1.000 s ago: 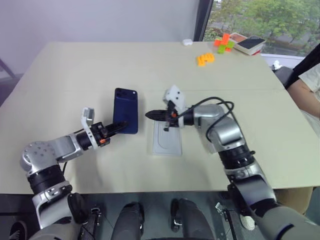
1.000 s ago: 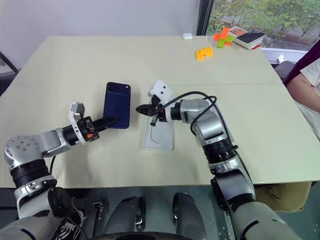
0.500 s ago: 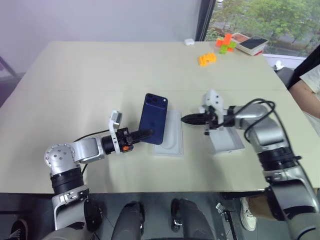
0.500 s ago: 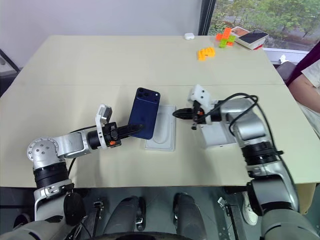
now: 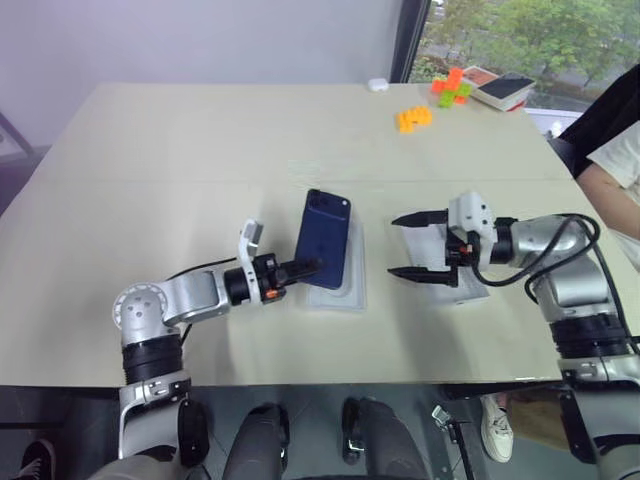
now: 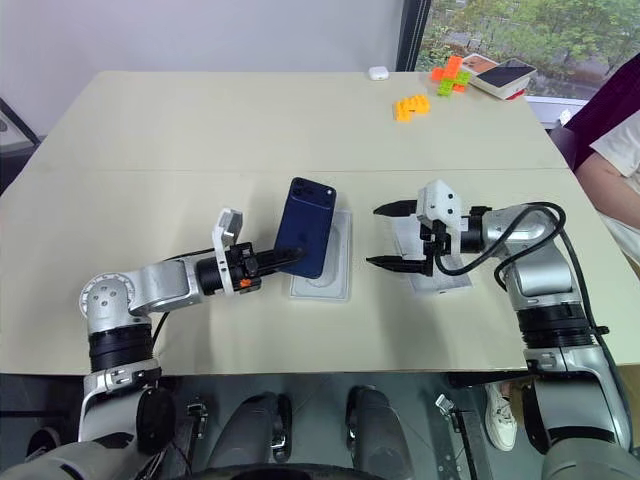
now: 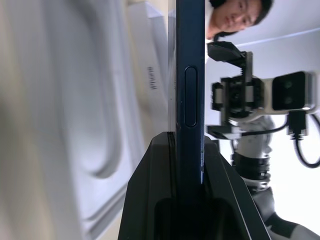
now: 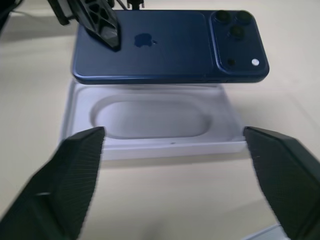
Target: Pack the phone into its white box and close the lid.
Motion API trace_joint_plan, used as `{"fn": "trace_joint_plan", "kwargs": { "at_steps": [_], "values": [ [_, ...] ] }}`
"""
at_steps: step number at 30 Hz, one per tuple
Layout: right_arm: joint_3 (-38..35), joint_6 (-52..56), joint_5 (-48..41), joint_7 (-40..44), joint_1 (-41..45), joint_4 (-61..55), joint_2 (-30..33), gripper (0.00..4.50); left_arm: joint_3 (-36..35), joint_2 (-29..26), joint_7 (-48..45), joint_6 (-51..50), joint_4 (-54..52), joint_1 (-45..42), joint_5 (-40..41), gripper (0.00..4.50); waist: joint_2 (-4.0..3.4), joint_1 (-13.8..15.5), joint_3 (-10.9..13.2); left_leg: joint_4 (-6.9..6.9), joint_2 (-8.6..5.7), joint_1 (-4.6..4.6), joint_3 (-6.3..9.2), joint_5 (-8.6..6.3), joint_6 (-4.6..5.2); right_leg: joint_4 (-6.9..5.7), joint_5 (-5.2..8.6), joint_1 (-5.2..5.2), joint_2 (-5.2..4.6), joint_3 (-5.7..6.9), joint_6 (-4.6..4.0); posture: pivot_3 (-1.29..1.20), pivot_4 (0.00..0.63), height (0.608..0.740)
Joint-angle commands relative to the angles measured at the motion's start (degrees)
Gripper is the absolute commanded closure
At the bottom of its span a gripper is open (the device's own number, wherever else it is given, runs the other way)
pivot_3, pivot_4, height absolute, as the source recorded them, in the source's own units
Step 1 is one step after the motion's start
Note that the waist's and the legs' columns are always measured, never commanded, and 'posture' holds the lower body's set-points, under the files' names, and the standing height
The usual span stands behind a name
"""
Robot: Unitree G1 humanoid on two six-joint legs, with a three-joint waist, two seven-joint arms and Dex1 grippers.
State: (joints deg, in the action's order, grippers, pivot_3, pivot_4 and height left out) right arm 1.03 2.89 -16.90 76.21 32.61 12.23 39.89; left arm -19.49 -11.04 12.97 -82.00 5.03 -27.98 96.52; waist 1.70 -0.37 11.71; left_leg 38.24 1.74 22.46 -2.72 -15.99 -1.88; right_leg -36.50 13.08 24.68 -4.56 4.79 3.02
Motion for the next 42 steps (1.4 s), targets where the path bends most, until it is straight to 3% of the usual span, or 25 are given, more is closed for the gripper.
{"fn": "trace_joint_plan", "kwargs": {
  "at_steps": [1, 7, 10, 16, 27, 35, 42],
  "values": [
    [-0.99, -2.4, 0.35, -0.85, 1.16, 0.58, 0.28, 0.05, 4.42, -1.31, 4.96, 5.5, -1.5, 1.87, 10.9, 4.5, 0.0, -0.09, 0.0, 0.0, 0.01, -0.02, -0.01, 0.01, -0.02, 0.0, 0.0, -0.01, -0.02, -0.01, 0.0, 0.0, 0.15, 0.74],
    [-0.09, -3.62, 1.32, -1.83, 2.05, 2.19, 0.0, 0.05, 9.58, -3.48, 8.0, 11.78, -4.03, 4.29, 16.45, 4.5, 0.0, 0.08, 0.0, 0.0, 0.04, -0.03, 0.01, 0.09, -0.17, 0.0, 0.0, -0.01, 0.03, 0.0, -0.01, 0.0, 0.15, 0.74],
    [0.17, -3.82, 1.48, -2.02, 2.63, 2.73, -0.09, 0.0, 10.39, -3.66, 7.1, 12.63, -4.26, 4.71, 16.48, 3.18, 0.0, 0.23, 0.0, 0.02, -0.01, -0.05, -0.02, 0.1, -0.15, 0.04, 0.0, -0.06, 0.06, 0.03, -0.01, 0.0, 0.15, 0.74],
    [0.88, -3.94, 2.22, -2.74, 3.42, 3.06, -0.97, 0.0, 11.91, -5.86, 5.69, 12.02, -4.31, 4.47, 16.48, 0.06, 0.0, 1.08, 0.0, 0.03, -0.03, -0.07, -0.03, 0.12, -0.12, 0.07, 0.0, -0.1, 0.13, 0.04, -0.01, 0.0, 0.15, 0.74],
    [2.12, -3.84, 2.95, -4.04, 4.8, 4.06, -2.98, 0.0, 16.22, -20.14, -4.67, 6.52, -5.1, 0.79, 16.48, 0.06, -0.01, 1.06, 0.0, 0.02, -0.02, -0.06, -0.03, 0.12, -0.12, 0.11, 0.0, -0.11, 0.15, 0.05, -0.02, 0.0, 0.15, 0.74],
    [2.47, -4.26, 3.32, -4.73, 5.66, 4.72, -3.72, 0.0, 20.81, -18.43, -7.26, 6.91, -1.9, -1.58, 16.48, 0.06, -0.02, 1.08, -0.01, 0.02, -0.02, -0.02, -0.03, 0.12, -0.11, 0.19, 0.0, -0.12, 0.11, 0.05, -0.01, 0.0, 0.15, 0.74],
    [2.56, -4.17, 3.61, -5.32, 5.54, 4.72, -4.24, 0.0, 21.68, -20.88, -8.83, 6.01, -0.15, -3.12, 16.48, 0.06, -0.02, 0.94, -0.01, 0.02, 0.0, -0.05, -0.03, 0.12, -0.12, 0.16, 0.0, -0.12, 0.15, 0.05, -0.02, 0.0, 0.15, 0.74]
  ]
}}
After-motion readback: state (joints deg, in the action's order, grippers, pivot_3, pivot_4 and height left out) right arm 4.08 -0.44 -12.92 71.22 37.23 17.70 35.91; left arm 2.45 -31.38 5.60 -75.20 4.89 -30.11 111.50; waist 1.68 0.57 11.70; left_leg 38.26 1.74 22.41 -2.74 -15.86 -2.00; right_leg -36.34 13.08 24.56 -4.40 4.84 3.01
